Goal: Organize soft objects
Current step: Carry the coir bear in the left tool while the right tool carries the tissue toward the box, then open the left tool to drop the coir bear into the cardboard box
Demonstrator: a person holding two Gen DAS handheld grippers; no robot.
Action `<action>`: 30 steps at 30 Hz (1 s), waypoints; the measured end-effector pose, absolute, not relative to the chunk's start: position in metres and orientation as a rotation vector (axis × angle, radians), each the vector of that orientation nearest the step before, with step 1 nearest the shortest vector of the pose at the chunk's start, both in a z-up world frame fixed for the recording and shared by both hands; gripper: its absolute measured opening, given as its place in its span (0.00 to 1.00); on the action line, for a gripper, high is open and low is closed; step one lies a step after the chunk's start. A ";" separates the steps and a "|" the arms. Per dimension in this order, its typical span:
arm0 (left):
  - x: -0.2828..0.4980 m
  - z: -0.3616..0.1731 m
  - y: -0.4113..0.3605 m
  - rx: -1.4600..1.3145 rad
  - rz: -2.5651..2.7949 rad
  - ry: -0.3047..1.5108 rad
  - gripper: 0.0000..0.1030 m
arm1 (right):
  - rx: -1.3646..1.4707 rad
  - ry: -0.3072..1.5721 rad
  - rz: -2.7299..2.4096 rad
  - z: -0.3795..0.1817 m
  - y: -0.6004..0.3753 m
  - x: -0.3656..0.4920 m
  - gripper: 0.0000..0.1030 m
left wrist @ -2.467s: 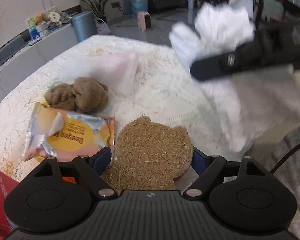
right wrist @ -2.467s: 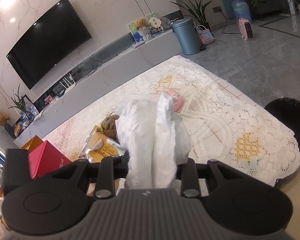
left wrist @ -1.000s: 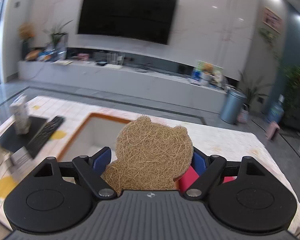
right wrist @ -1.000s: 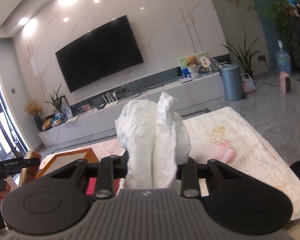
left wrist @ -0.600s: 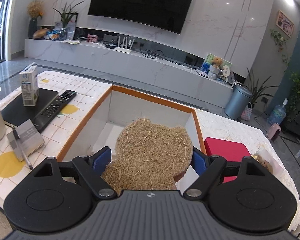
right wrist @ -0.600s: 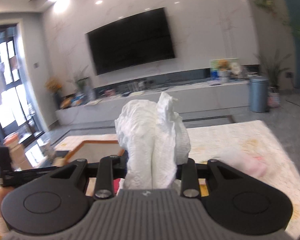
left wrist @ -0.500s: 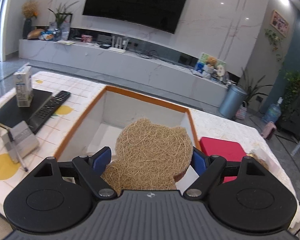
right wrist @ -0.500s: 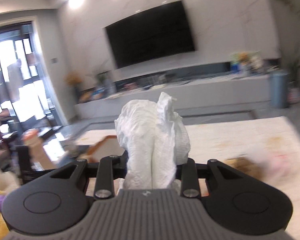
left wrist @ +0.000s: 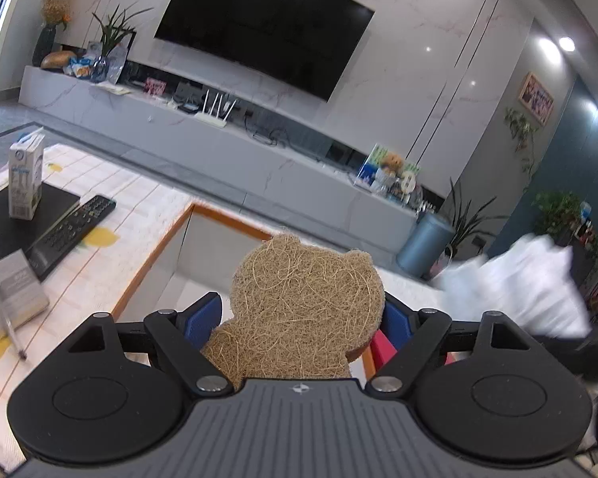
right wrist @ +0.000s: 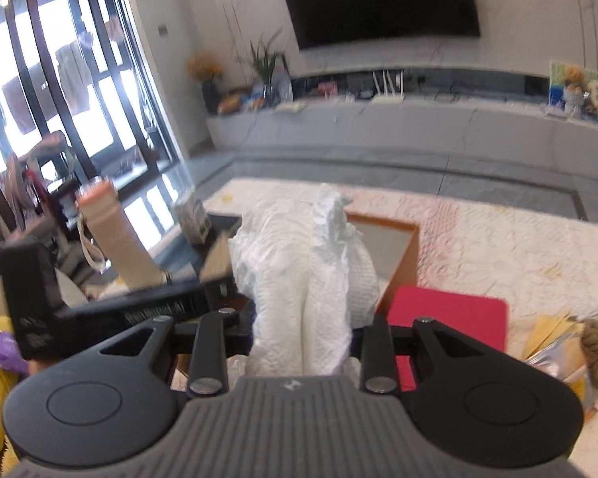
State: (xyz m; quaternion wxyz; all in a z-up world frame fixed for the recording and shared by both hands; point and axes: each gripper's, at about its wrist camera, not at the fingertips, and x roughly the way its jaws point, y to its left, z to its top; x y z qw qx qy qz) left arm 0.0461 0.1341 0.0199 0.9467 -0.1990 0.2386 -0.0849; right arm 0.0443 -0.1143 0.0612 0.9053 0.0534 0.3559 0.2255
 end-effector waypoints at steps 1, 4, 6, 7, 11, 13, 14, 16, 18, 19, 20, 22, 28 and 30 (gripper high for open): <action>0.050 0.019 0.134 -0.414 -0.188 0.494 0.93 | 0.120 0.750 0.460 0.057 -0.111 0.049 0.29; 0.063 0.011 0.130 -0.438 -0.201 0.544 0.93 | 0.131 0.771 0.424 0.050 -0.108 0.060 0.29; 0.071 0.003 0.126 -0.427 -0.143 0.585 0.93 | 0.126 0.764 0.384 0.049 -0.109 0.066 0.29; 0.075 -0.001 0.123 -0.412 -0.123 0.602 0.93 | 0.110 0.756 0.358 0.049 -0.111 0.066 0.29; 0.084 -0.013 0.118 -0.428 -0.121 0.647 0.93 | 0.126 0.751 0.313 0.047 -0.128 0.067 0.29; 0.085 -0.016 0.116 -0.450 -0.137 0.665 0.93 | 0.119 0.755 0.307 0.045 -0.130 0.068 0.29; 0.086 -0.018 0.115 -0.452 -0.141 0.673 0.94 | 0.111 0.755 0.310 0.044 -0.130 0.070 0.29; 0.087 -0.021 0.113 -0.446 -0.124 0.688 0.94 | 0.112 0.759 0.321 0.040 -0.131 0.071 0.29; 0.085 -0.024 0.112 -0.444 -0.113 0.694 0.95 | 0.119 0.765 0.326 0.037 -0.132 0.074 0.29; 0.084 -0.025 0.114 -0.457 -0.117 0.699 0.95 | 0.120 0.768 0.328 0.036 -0.131 0.076 0.29; 0.085 -0.025 0.116 -0.477 -0.126 0.704 0.97 | 0.118 0.769 0.331 0.035 -0.131 0.076 0.29; 0.084 -0.026 0.120 -0.525 -0.152 0.712 1.00 | 0.114 0.768 0.338 0.036 -0.134 0.076 0.29; 0.076 -0.018 0.111 -0.490 -0.184 0.631 1.00 | 0.115 0.763 0.342 0.034 -0.137 0.074 0.29; 0.071 -0.013 0.104 -0.437 -0.187 0.611 1.00 | 0.114 0.765 0.337 0.033 -0.137 0.074 0.29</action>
